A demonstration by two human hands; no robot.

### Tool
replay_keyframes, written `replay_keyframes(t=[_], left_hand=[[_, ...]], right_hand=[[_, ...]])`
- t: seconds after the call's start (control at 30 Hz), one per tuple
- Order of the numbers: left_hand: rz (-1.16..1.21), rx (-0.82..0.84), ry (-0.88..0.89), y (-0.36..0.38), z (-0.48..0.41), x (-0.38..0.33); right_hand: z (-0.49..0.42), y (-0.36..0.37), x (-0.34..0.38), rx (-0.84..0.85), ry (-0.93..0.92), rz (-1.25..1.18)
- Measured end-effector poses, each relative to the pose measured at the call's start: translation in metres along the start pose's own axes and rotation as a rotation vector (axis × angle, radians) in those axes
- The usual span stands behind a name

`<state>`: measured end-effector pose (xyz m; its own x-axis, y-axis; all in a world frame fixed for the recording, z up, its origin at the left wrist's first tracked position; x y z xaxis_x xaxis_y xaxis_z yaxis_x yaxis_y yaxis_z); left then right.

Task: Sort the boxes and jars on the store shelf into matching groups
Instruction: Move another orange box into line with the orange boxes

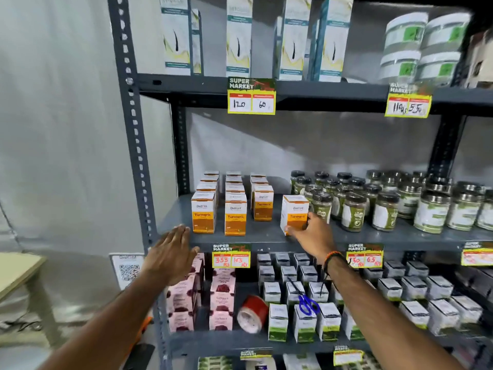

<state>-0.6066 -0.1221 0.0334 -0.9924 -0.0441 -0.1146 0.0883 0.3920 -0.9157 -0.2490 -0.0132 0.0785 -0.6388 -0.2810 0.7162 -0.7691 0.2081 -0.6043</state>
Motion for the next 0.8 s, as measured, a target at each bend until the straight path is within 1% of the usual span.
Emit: replay_keyframes(t=[0.13, 0.37, 0.47, 0.57, 0.8], left_hand=[[0.028, -0.028, -0.007, 0.002, 0.000, 0.001], [0.061, -0.032, -0.024, 0.003, 0.001, 0.002], [0.048, -0.038, -0.015, 0.005, 0.001, 0.004], [0.046, -0.040, -0.012, 0.005, 0.001, 0.004], [0.035, -0.016, 0.002, 0.005, 0.002, 0.003]], right_hand=[[-0.007, 0.009, 0.003, -0.014, 0.016, 0.005], [-0.013, 0.031, 0.020, -0.015, 0.045, -0.006], [-0.008, 0.043, 0.024, -0.023, 0.022, -0.020], [-0.004, 0.054, 0.027, -0.022, -0.018, 0.018], [0.007, 0.060, 0.035, -0.007, -0.059, 0.050]])
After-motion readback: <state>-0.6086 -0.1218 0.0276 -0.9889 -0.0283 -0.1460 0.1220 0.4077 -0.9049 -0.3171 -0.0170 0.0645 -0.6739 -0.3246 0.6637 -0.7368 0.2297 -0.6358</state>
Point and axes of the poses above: each hand's wrist, its own z-axis away from the middle knuckle, its own y-axis out of the palm, x = y × z, the point moved 7 cm from there along -z, towards the middle knuckle, and after that the axes turned 7 degrees about z, right-handed, at the moved point
